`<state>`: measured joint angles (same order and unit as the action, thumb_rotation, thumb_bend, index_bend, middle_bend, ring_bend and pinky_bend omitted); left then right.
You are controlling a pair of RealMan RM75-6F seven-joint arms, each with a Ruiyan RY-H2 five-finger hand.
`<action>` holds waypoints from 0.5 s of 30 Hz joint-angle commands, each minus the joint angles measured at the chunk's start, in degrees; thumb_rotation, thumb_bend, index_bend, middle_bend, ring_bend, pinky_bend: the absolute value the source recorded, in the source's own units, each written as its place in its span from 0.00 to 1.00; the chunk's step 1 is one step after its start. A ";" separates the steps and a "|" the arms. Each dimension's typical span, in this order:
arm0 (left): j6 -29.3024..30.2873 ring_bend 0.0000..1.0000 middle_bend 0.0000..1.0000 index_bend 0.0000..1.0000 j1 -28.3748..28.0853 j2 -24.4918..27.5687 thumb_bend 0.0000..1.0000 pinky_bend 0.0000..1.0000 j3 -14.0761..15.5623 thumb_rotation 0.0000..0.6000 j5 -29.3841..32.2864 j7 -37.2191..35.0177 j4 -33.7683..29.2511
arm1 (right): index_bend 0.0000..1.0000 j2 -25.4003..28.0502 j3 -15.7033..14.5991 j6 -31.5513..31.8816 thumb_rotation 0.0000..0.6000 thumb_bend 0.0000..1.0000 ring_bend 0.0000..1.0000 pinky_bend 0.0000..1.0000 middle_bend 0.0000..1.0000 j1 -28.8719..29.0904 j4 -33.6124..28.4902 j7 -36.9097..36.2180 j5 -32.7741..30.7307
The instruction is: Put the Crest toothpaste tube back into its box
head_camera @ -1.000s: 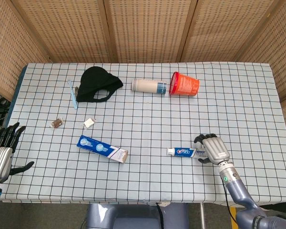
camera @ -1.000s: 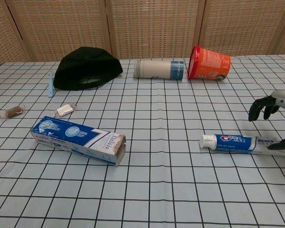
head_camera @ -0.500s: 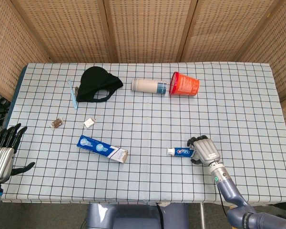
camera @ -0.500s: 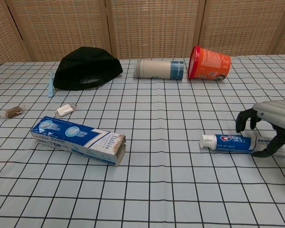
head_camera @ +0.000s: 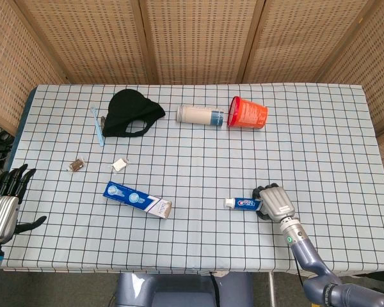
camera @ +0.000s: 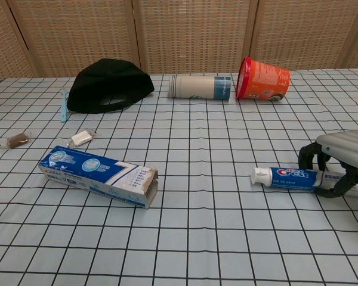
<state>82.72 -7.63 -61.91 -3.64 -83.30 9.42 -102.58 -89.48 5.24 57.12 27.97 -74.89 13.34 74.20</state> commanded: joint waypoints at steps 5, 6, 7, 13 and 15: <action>-0.45 0.00 0.00 0.00 -0.26 -0.39 0.00 0.00 0.03 1.00 0.33 0.59 0.26 | 0.62 1.13 0.39 1.50 1.00 0.62 0.58 0.49 0.63 -0.34 -1.93 -3.20 1.19; -0.61 0.00 0.00 0.00 -0.33 -0.49 0.00 0.00 0.06 1.00 0.42 0.74 0.33 | 0.62 1.54 0.46 1.68 1.00 0.63 0.58 0.49 0.64 -0.41 -2.51 -3.70 1.32; -0.85 0.00 0.00 0.00 -0.44 -0.64 0.00 0.00 0.11 1.00 0.51 0.96 0.41 | 0.62 2.13 0.55 1.90 1.00 0.63 0.58 0.49 0.64 -0.52 -3.29 -4.49 1.49; -2.85 0.00 0.00 0.00 -1.94 -1.30 0.00 0.00 -0.01 1.00 0.37 2.25 1.22 | 0.63 5.01 0.75 2.96 1.00 0.64 0.58 0.49 0.64 -0.99 -6.49 -7.98 2.74; -4.13 0.00 0.00 0.00 -3.19 -1.67 0.00 0.00 -0.39 1.00 0.13 3.28 2.19 | 0.63 6.10 0.68 3.48 1.00 0.64 0.59 0.49 0.64 -1.13 -7.43 -8.83 3.47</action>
<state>79.33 -10.10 -63.29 -3.77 -82.99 12.05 -101.00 -83.98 5.93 60.19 27.00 -81.75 4.97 77.17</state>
